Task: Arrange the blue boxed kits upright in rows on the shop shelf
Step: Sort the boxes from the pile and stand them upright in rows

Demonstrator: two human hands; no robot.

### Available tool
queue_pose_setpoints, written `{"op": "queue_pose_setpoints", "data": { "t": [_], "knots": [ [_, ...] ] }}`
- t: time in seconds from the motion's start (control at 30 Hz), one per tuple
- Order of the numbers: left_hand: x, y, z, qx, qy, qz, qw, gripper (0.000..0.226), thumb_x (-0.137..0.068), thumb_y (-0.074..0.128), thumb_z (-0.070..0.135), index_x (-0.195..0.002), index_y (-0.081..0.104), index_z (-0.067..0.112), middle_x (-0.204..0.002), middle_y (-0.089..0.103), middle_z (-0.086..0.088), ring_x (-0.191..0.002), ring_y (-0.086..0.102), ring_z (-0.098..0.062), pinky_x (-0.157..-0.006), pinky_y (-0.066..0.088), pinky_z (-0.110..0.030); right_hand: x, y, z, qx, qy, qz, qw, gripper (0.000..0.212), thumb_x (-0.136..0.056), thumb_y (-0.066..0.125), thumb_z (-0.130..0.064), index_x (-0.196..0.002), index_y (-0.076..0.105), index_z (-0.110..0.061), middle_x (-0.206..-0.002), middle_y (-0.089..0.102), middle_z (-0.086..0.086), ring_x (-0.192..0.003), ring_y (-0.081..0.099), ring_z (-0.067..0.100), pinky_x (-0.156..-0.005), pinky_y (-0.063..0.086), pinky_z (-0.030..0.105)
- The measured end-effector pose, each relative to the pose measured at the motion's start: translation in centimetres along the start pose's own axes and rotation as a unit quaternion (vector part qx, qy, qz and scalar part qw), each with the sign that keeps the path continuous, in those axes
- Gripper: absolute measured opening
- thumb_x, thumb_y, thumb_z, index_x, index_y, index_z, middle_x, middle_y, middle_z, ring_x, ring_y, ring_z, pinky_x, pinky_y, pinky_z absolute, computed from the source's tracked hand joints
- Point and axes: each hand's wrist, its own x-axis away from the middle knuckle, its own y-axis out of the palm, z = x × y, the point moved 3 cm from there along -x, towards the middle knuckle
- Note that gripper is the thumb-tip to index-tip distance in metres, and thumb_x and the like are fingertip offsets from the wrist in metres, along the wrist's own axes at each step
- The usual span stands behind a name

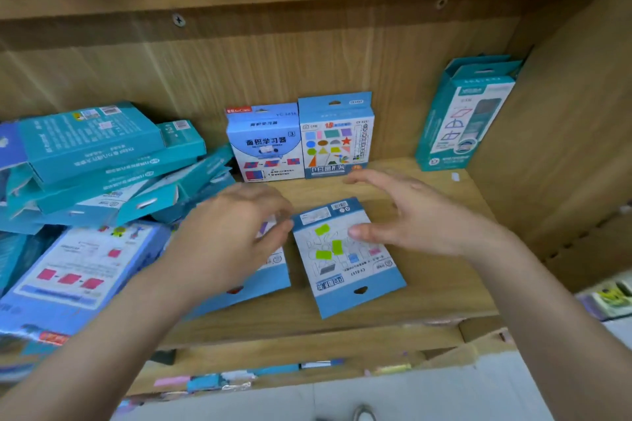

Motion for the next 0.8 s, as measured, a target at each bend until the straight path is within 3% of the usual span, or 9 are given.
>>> {"op": "queue_pose_setpoints", "data": {
  "t": [0.07,0.13,0.27,0.33,0.43,0.53,0.6,0.7,0.8],
  "knots": [
    [1.1,0.9,0.1,-0.015,-0.013,-0.065,0.998,0.062,-0.076,0.027,0.067,-0.122,0.054,0.036,-0.128,0.056,0.013,-0.118,0.049,-0.014,-0.095,0.045,-0.033,1.3,1.5,0.1,0.062,-0.009,-0.078,0.995,0.088,-0.071,0.073,-0.055,-0.142,0.022,-0.049,-0.154,0.014,-0.017,-0.140,0.011,0.001,-0.115,0.017,0.025],
    [2.1,1.5,-0.2,-0.040,-0.045,-0.135,0.989,0.089,-0.063,0.018,0.082,-0.142,0.024,0.042,-0.152,0.026,0.014,-0.139,0.023,-0.011,-0.112,0.027,-0.031,2.1,3.1,0.4,0.121,-0.009,-0.128,0.984,0.099,-0.068,0.076,-0.054,-0.144,0.012,-0.051,-0.156,-0.006,-0.021,-0.142,-0.009,0.001,-0.117,0.009,0.027],
    [4.0,2.5,-0.8,-0.079,-0.061,-0.181,0.978,0.112,-0.058,0.028,0.091,-0.146,-0.015,0.038,-0.152,-0.020,0.019,-0.143,-0.015,-0.008,-0.116,-0.001,-0.030,2.6,5.4,0.9,0.176,-0.003,-0.148,0.973,0.094,-0.076,0.074,-0.044,-0.143,0.008,-0.054,-0.156,-0.014,-0.023,-0.143,-0.017,0.003,-0.116,0.012,0.031],
    [4.6,2.9,-1.0,-0.092,-0.034,-0.149,0.984,0.107,-0.059,0.020,0.086,-0.150,-0.002,0.033,-0.156,-0.008,0.013,-0.146,-0.001,-0.011,-0.115,0.006,-0.032,2.5,6.1,1.1,0.195,-0.019,-0.130,0.972,0.085,-0.081,0.069,-0.041,-0.144,0.013,-0.053,-0.157,-0.007,-0.022,-0.144,-0.010,0.004,-0.116,0.013,0.029],
    [5.0,3.1,-1.4,-0.078,-0.024,-0.103,0.991,0.083,-0.074,0.027,0.073,-0.141,0.039,0.025,-0.149,0.038,0.002,-0.134,0.041,-0.020,-0.106,0.035,-0.040,2.4,6.2,1.2,0.158,-0.035,-0.113,0.980,0.063,-0.087,0.063,-0.041,-0.141,0.031,-0.049,-0.156,0.011,-0.023,-0.144,0.002,0.000,-0.114,0.010,0.021],
    [5.1,3.2,-1.8,-0.039,-0.021,-0.095,0.995,0.100,-0.064,0.017,0.089,-0.146,0.027,0.033,-0.154,0.019,0.015,-0.142,0.022,-0.011,-0.114,0.021,-0.033,2.2,4.7,1.1,0.039,-0.066,0.003,0.997,0.033,-0.091,0.059,-0.036,-0.124,0.061,-0.037,-0.136,0.050,-0.021,-0.132,0.036,-0.004,-0.113,0.028,0.028],
    [5.3,3.0,-2.0,-0.008,-0.041,-0.118,0.992,0.115,-0.050,0.003,0.098,-0.148,0.007,0.039,-0.149,0.002,0.027,-0.143,0.005,-0.003,-0.115,0.007,-0.024,1.7,2.6,1.0,-0.024,-0.051,0.147,0.988,0.020,-0.092,0.057,-0.034,-0.104,0.072,-0.029,-0.107,0.071,-0.012,-0.100,0.060,0.001,-0.092,0.048,0.035],
    [4.7,1.4,-1.3,0.096,-0.077,-0.071,0.990,0.094,-0.068,0.025,0.088,-0.147,0.012,0.039,-0.150,0.024,0.019,-0.136,0.020,-0.001,-0.104,0.021,-0.017,1.1,-1.1,-0.1,-0.109,-0.012,0.296,0.949,0.027,-0.095,0.054,-0.029,-0.080,0.066,-0.010,-0.067,0.062,0.004,-0.062,0.047,0.007,-0.057,0.040,0.032],
    [3.3,0.5,-0.6,0.168,-0.081,0.012,0.982,0.075,-0.076,0.039,0.067,-0.144,0.028,0.036,-0.145,0.040,0.013,-0.131,0.036,-0.005,-0.100,0.032,-0.021,0.6,-3.1,-1.3,-0.176,0.013,0.298,0.938,0.032,-0.096,0.054,-0.026,-0.070,0.064,-0.010,-0.057,0.054,-0.007,-0.052,0.043,0.001,-0.048,0.033,0.017]
  ]
}}
